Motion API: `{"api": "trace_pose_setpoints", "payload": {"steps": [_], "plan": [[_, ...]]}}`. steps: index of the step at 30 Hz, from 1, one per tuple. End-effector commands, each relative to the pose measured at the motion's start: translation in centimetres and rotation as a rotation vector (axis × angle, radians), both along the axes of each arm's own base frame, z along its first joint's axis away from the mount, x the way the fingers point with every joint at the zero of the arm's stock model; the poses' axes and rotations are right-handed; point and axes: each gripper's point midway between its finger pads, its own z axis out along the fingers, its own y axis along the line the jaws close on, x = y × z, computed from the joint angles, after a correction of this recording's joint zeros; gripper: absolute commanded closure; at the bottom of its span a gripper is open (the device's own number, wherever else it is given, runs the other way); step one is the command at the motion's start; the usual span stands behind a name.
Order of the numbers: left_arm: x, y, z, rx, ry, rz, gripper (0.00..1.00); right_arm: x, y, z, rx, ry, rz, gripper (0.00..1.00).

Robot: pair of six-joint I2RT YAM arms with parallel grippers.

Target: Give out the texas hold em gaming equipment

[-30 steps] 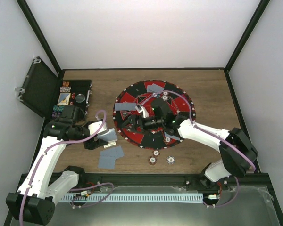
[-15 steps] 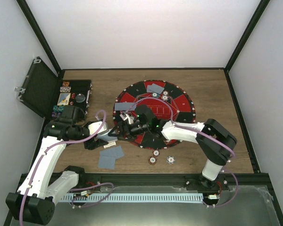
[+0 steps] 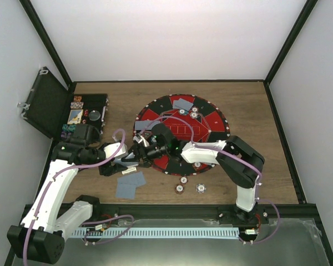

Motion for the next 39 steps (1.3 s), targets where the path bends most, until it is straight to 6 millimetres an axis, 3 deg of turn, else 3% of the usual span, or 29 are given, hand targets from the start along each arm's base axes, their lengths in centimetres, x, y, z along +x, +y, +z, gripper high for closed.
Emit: {"api": "trace_pose_setpoints", "payload": {"steps": [1,9,14,29,34,39], "plan": [[0.3,-0.4,1.1,-0.025,-0.042,-0.024,0.96,0.2,0.3,0.5,0.007,-0.023,0.015,0.21],[0.3,-0.5,1.3,-0.03,-0.048,-0.03,0.96,1.9,-3.1,-0.2,-0.03,-0.031,-0.066,0.31],[0.3,-0.5,1.2,-0.029,-0.046,-0.031,0.96,2.2,-4.4,-0.4,-0.047,-0.029,-0.101,0.45],[0.3,-0.4,0.9,-0.025,-0.034,-0.023,0.96,2.1,-5.7,2.1,-0.035,-0.078,-0.146,0.93],[0.3,-0.3,0.8,-0.019,-0.036,-0.02,0.96,2.6,-7.0,2.6,-0.054,-0.099,-0.179,0.99],[0.4,-0.3,0.8,-0.018,-0.036,-0.021,0.96,3.5,-9.8,2.9,-0.075,-0.116,-0.23,0.99]]}}
